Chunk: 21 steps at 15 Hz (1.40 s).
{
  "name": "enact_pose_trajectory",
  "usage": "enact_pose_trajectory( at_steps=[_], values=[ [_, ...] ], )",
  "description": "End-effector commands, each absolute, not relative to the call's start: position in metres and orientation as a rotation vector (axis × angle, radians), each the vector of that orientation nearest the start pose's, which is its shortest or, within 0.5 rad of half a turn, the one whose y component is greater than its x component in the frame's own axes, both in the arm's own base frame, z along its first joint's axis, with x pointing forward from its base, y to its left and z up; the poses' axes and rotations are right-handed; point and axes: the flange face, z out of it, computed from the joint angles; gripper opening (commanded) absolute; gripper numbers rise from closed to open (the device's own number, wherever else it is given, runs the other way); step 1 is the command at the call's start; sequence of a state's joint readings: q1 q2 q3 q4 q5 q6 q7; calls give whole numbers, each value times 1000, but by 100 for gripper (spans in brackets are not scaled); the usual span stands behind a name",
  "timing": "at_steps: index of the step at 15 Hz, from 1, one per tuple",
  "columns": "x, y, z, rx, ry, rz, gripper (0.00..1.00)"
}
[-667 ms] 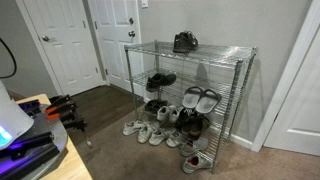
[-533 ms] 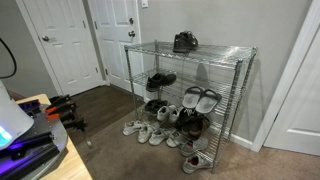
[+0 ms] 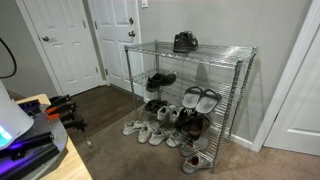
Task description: Move the black shoe from the second rack to the top rack
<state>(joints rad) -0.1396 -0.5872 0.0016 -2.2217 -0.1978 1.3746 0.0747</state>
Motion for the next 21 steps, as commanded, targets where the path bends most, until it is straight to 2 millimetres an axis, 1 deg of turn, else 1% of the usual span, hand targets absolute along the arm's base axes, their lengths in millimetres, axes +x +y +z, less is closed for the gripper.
enact_pose_trajectory(
  at_steps=[1,2,3,4,5,7,9,11,13,15,18,21],
  values=[
    [333,-70,577,-3281,373,443,100],
    [333,-70,577,-3281,373,443,100],
    [338,-68,575,-3289,348,452,100],
    [344,-64,573,-3303,323,437,100],
    [354,-58,571,-3314,290,403,100],
    [383,-45,564,-3322,234,284,100],
    [413,-27,551,-3322,165,131,100],
    [445,-11,533,-3309,99,3,100],
    [474,-3,514,-3279,92,-145,100],
    [496,1,496,-3225,131,-278,100],
    [514,3,483,-3213,63,-505,100],
    [526,0,473,-3179,60,-631,100]
  ],
)
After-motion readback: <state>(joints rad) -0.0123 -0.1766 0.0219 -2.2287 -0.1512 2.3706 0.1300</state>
